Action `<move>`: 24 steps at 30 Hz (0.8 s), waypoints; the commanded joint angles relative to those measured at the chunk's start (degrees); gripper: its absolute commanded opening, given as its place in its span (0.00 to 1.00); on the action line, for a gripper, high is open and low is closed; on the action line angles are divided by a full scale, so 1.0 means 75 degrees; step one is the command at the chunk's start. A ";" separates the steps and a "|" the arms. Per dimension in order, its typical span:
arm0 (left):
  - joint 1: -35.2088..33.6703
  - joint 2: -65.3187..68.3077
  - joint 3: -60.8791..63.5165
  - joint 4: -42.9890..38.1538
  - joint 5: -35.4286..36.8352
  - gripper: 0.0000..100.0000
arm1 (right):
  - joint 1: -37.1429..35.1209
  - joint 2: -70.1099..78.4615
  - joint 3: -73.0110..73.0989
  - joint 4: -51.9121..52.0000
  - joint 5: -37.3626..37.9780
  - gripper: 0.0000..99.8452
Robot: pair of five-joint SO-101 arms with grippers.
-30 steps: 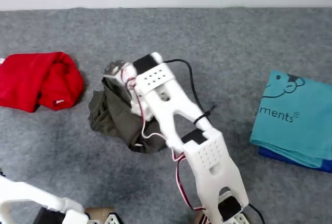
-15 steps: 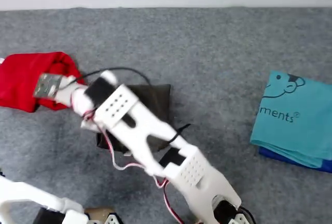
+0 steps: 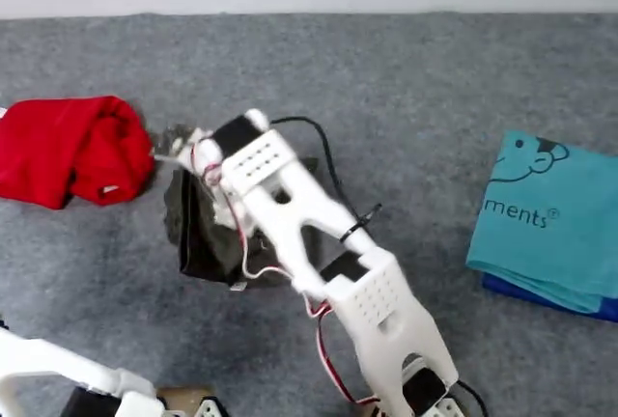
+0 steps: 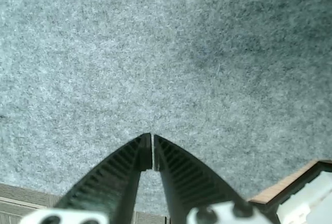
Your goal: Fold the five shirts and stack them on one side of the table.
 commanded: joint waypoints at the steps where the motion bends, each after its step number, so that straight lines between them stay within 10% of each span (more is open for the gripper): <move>1: -0.0047 -0.0246 -0.0029 -0.0082 -0.0035 0.02 | -0.0838 0.0205 -0.0340 0.0088 0.0070 0.01; 14: -0.0047 -0.0246 -0.0041 -0.0105 -0.0035 0.02 | -0.1448 0.0592 -0.4841 0.0299 0.0070 0.01; 24: -0.0035 -0.0246 -0.0041 -0.0105 -0.0035 0.02 | 0.0205 0.0580 -0.3458 0.0311 0.0047 0.01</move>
